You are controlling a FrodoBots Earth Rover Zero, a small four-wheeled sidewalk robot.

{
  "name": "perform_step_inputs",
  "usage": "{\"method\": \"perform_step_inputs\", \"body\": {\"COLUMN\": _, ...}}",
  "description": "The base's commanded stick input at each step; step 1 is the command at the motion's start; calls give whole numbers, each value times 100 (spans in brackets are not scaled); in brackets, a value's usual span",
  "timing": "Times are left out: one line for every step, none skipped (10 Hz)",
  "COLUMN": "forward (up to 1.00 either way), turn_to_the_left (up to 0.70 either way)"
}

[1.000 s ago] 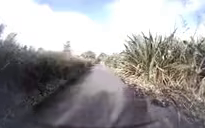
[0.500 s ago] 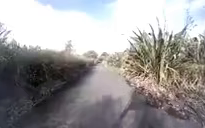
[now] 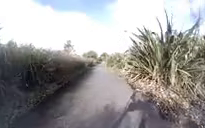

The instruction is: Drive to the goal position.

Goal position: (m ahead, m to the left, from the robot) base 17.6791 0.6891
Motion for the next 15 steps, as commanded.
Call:
{"method": "perform_step_inputs", "body": {"forward": 70, "turn_to_the_left": 0}}
{"method": "perform_step_inputs", "body": {"forward": 70, "turn_to_the_left": 0}}
{"method": "perform_step_inputs", "body": {"forward": 70, "turn_to_the_left": 0}}
{"method": "perform_step_inputs", "body": {"forward": 70, "turn_to_the_left": 0}}
{"method": "perform_step_inputs", "body": {"forward": 70, "turn_to_the_left": 0}}
{"method": "perform_step_inputs", "body": {"forward": 70, "turn_to_the_left": 0}}
{"method": "perform_step_inputs", "body": {"forward": 70, "turn_to_the_left": 0}}
{"method": "perform_step_inputs", "body": {"forward": 70, "turn_to_the_left": 0}}
{"method": "perform_step_inputs", "body": {"forward": 70, "turn_to_the_left": 0}}
{"method": "perform_step_inputs", "body": {"forward": 70, "turn_to_the_left": 0}}
{"method": "perform_step_inputs", "body": {"forward": 70, "turn_to_the_left": 0}}
{"method": "perform_step_inputs", "body": {"forward": 70, "turn_to_the_left": 0}}
{"method": "perform_step_inputs", "body": {"forward": 70, "turn_to_the_left": 0}}
{"method": "perform_step_inputs", "body": {"forward": 67, "turn_to_the_left": 0}}
{"method": "perform_step_inputs", "body": {"forward": 28, "turn_to_the_left": 0}}
